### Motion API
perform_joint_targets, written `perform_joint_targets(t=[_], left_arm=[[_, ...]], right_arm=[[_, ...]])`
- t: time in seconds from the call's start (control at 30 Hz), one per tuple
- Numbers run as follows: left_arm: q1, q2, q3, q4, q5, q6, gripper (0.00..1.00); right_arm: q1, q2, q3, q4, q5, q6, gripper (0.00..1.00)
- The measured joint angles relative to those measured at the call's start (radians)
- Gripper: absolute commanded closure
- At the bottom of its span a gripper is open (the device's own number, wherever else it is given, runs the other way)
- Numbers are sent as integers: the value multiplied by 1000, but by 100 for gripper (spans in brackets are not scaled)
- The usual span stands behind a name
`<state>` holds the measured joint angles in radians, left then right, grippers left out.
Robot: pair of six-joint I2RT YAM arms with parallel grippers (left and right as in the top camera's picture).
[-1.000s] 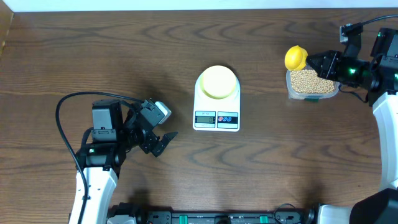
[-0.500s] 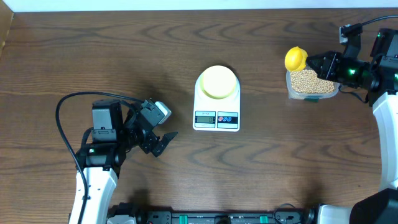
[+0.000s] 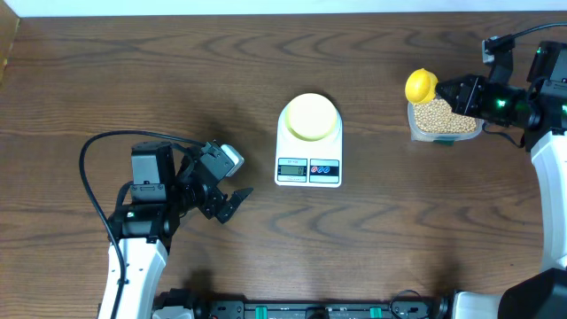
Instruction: Scoop item into bowl and weigh 50g on scale
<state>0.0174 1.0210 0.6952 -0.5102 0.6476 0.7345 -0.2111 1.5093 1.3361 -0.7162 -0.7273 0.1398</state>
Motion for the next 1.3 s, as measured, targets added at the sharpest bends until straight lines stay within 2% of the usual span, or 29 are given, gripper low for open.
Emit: perform_joint_targets(t=[0.3,0.77,1.07,1.3], left_arm=[[0,0,0,0,0,0,2],[0,0,0,0,0,0,2],[0,0,0,2,0,0,2],[0,0,0,2,0,0,3]], right_arm=[[0,0,0,-23,13,-4,99],[13,0,56,-81,267,-7,99],[13,35,335,-306,410,52,98],[16,193,523,-521,444,87,99]])
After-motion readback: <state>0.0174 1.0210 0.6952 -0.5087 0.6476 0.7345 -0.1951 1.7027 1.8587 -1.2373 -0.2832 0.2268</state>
